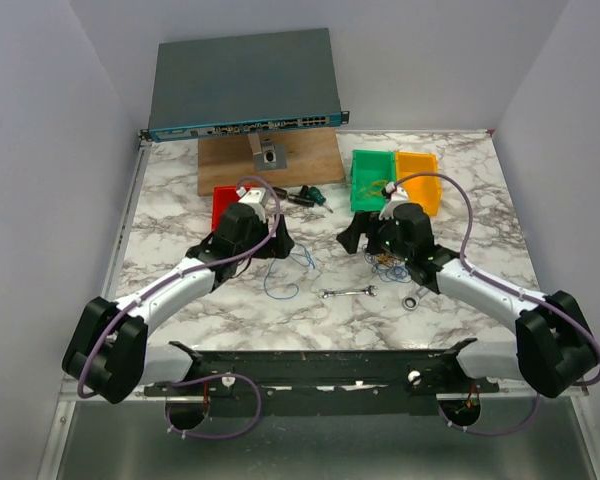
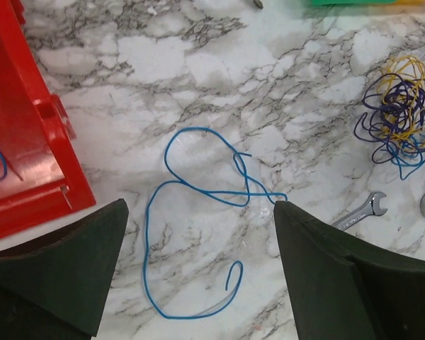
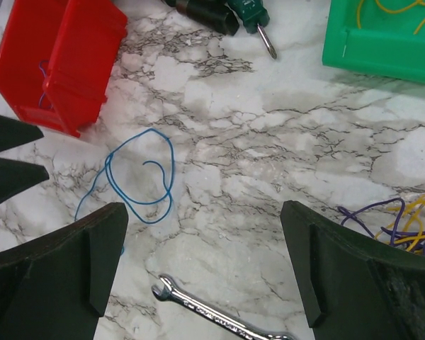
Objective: Untangle the cables
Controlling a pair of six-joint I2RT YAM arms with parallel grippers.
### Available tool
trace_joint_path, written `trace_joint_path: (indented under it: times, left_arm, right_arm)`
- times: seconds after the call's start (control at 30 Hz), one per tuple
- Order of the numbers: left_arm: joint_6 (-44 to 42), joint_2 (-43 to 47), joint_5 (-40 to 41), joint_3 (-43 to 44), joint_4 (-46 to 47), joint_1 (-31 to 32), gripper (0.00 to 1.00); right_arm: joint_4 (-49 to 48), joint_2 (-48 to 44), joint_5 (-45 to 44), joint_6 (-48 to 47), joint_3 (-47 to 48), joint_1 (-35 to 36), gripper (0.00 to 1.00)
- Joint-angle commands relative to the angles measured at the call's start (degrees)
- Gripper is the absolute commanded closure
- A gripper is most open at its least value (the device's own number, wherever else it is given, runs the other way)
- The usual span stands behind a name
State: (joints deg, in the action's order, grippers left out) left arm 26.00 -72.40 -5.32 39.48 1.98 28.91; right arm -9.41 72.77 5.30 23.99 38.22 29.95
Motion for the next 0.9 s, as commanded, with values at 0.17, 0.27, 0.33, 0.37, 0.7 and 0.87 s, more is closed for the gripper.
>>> trace_joint_path:
  times: [0.17,0.27,0.33,0.37,0.7,0.87]
  left_arm:
    - [20.3,8.9,6.7,-7.4,-11.6,2.1,0.12]
    - [25.7,14.7,8.2,-11.5,-14.4,2.7,0.1]
    - [29.1,18.7,10.3,-12.6,-18.3,3.5,0.07]
    - [30.4,20.6,11.4,-13.0,-20.2,4.0,0.01]
    - [44.5,24.8,9.3,-18.3,-15.7,5.9,0.01]
    - [47.8,18.1,11.6,-18.8,-11.4,9.3,0.01]
  right_arm:
    - [-4.6,9.1,-1.7,3.9,1.4,0.7,0.09]
    - [-8.3,10.3,-1.1,4.6,-0.9,1.4,0.11]
    - [-11.4,10.7,-0.2,5.0,-2.4,1.8,0.12]
    - [-13.1,11.1,0.1,5.0,-3.1,2.0,0.12]
    - [-15.2,19.7,1.4,5.4,-0.8,4.3,0.32]
    - [-13.7,23.2,0.0,4.0,1.4,6.6,0.57]
